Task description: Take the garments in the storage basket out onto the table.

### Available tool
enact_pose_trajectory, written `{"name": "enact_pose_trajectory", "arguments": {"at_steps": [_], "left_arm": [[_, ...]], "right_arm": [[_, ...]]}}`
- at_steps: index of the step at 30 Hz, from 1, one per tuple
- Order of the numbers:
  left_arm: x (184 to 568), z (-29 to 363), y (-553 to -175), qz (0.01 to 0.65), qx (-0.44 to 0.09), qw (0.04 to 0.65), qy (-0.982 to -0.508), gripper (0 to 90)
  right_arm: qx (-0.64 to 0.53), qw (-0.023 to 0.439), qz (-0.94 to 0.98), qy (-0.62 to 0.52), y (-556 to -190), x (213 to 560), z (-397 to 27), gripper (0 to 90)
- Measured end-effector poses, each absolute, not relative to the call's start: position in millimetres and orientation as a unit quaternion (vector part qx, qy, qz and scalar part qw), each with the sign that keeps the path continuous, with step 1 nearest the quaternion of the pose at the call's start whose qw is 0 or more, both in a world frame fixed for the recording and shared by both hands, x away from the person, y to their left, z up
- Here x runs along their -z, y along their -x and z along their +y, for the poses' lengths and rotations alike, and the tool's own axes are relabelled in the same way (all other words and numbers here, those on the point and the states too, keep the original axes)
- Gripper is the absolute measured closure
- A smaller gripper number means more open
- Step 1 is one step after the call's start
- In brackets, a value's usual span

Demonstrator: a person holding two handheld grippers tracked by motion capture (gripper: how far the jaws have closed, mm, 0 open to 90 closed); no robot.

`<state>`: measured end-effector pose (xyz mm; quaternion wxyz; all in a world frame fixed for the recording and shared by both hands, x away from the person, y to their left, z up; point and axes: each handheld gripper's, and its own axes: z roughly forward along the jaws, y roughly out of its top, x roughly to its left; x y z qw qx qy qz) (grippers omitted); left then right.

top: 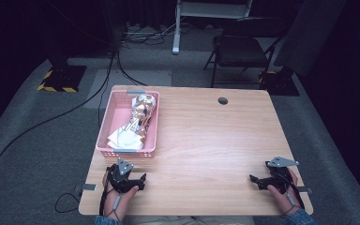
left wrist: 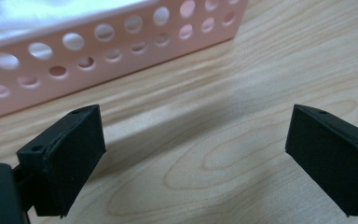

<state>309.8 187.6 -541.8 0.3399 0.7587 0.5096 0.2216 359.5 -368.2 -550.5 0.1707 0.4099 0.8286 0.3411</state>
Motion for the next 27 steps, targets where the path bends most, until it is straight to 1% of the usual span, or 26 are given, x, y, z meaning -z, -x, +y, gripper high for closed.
{"name": "enact_pose_trajectory", "arguments": {"at_steps": [8,27], "left_arm": [[530.9,192.9,-306.5,0.51,-0.243,0.366,-0.739,4.9],[509.1,194.3,-299.2,0.504,-0.273,0.416,-0.706,4.9]], "right_arm": [[-0.341,0.171,0.829,-0.41,-359.5,550.5,-368.2,0.0],[-0.341,0.171,0.829,-0.41,-359.5,550.5,-368.1,0.0]]}}
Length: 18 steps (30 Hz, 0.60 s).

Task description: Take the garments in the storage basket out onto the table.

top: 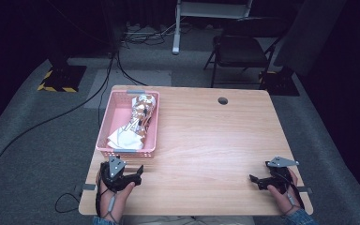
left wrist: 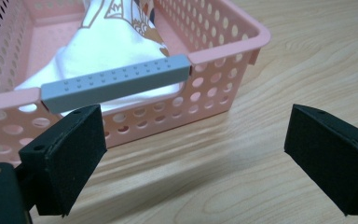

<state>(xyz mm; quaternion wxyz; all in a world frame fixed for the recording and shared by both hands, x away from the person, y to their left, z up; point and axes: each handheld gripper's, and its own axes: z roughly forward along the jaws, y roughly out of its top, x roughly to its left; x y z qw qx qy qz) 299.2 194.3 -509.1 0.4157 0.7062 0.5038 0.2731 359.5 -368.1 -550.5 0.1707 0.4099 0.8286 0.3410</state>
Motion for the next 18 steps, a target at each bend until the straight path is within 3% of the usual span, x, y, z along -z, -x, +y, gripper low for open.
{"name": "enact_pose_trajectory", "arguments": {"at_steps": [18], "left_arm": [[492.1,194.7,-300.8,0.5,-0.286,0.442,-0.687,5.1]], "right_arm": [[-0.341,0.171,0.829,-0.41,-359.5,550.5,-368.1,0.0]]}}
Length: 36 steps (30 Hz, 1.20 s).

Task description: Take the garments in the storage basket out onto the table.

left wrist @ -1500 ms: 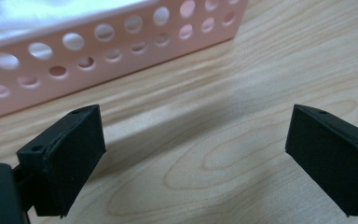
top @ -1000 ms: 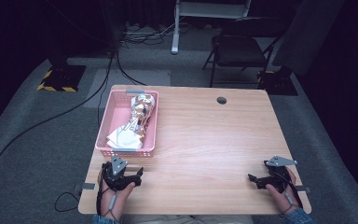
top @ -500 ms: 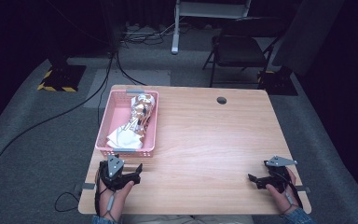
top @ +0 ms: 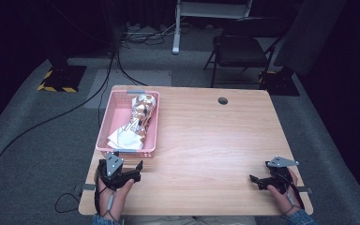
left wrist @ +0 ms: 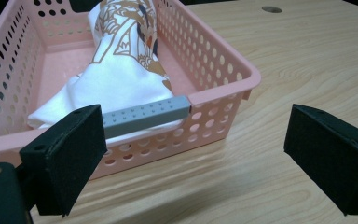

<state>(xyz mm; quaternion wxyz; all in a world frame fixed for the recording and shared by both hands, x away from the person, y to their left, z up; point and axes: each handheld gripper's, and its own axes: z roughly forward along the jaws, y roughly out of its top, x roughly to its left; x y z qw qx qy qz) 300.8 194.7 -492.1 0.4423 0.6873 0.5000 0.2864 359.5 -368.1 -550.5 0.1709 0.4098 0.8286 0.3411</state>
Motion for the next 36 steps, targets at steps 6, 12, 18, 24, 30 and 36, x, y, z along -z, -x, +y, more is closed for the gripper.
{"name": "enact_pose_trajectory", "arguments": {"at_steps": [6,12,18,24,30,36], "left_arm": [[484.6,196.1,-303.1,0.498,-0.287,0.45,-0.683,5.1],[478.3,195.7,-308.5,0.496,-0.287,0.452,-0.684,5.1],[470.0,197.2,-314.8,0.496,-0.288,0.456,-0.681,5.1],[464.7,198.5,-320.8,0.496,-0.289,0.455,-0.681,5.3],[461.9,199.4,-327.2,0.496,-0.285,0.455,-0.682,5.8],[457.5,199.8,-332.6,0.494,-0.288,0.452,-0.685,5.9]], "right_arm": [[-0.341,0.171,0.829,-0.41,-359.5,550.5,-368.1,0.0],[-0.341,0.171,0.829,-0.41,-359.5,550.6,-368.1,0.0],[-0.341,0.171,0.829,-0.41,-359.4,550.5,-368.1,0.0],[-0.341,0.171,0.829,-0.41,-359.4,550.5,-368.1,0.0],[-0.341,0.171,0.829,-0.41,-359.4,550.5,-368.1,0.0],[-0.341,0.171,0.828,-0.41,-359.5,550.5,-368.1,0.0]]}}
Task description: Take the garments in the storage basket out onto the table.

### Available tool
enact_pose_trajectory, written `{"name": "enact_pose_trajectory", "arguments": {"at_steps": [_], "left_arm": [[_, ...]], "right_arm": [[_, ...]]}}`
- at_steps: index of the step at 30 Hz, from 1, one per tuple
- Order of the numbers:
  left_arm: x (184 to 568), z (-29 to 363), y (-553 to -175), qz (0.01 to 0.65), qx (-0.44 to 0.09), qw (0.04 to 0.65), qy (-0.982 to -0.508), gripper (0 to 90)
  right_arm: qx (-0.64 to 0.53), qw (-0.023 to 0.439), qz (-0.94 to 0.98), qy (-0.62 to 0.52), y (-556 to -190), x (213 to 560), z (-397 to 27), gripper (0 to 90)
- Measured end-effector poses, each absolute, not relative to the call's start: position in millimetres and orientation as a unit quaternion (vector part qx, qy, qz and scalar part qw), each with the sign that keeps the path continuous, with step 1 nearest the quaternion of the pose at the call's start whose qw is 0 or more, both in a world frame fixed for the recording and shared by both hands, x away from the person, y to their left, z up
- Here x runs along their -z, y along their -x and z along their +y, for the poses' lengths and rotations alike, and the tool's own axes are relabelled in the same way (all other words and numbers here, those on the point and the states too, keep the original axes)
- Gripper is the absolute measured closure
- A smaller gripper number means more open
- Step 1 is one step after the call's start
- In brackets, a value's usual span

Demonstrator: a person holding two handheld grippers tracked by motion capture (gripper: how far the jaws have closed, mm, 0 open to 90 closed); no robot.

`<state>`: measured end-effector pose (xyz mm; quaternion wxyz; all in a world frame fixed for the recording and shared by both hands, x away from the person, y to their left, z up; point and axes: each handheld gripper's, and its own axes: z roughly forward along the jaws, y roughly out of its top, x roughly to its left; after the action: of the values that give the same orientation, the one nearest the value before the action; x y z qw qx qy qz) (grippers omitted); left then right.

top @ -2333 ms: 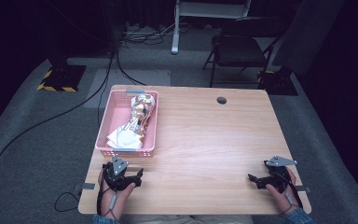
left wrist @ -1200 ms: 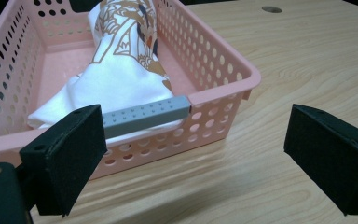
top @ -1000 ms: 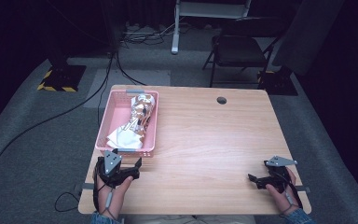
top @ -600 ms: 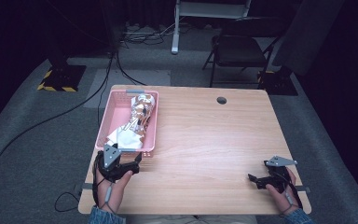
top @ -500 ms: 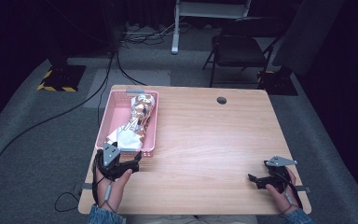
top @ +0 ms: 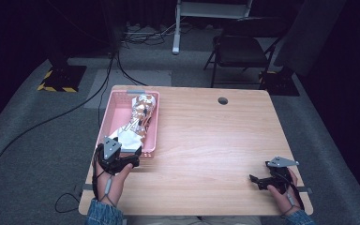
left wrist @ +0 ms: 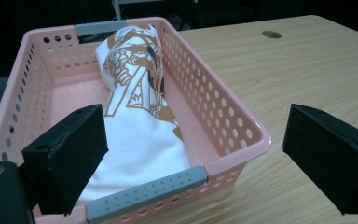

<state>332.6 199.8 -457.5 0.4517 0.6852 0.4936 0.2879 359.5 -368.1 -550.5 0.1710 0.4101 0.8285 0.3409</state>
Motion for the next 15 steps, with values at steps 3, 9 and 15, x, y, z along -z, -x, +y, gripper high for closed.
{"name": "enact_pose_trajectory", "arguments": {"at_steps": [3,9,15], "left_arm": [[454.6,199.3,-336.3,0.491,-0.29,0.448,-0.688,5.9],[450.4,196.7,-344.6,0.488,-0.285,0.446,-0.694,6.6],[446.4,195.5,-354.8,0.488,-0.282,0.449,-0.694,6.7]], "right_arm": [[-0.341,0.172,0.828,-0.411,-359.6,550.5,-367.9,0.0],[-0.341,0.172,0.828,-0.411,-359.6,550.5,-367.9,0.0],[-0.341,0.172,0.828,-0.411,-359.6,550.5,-367.9,0.0]]}}
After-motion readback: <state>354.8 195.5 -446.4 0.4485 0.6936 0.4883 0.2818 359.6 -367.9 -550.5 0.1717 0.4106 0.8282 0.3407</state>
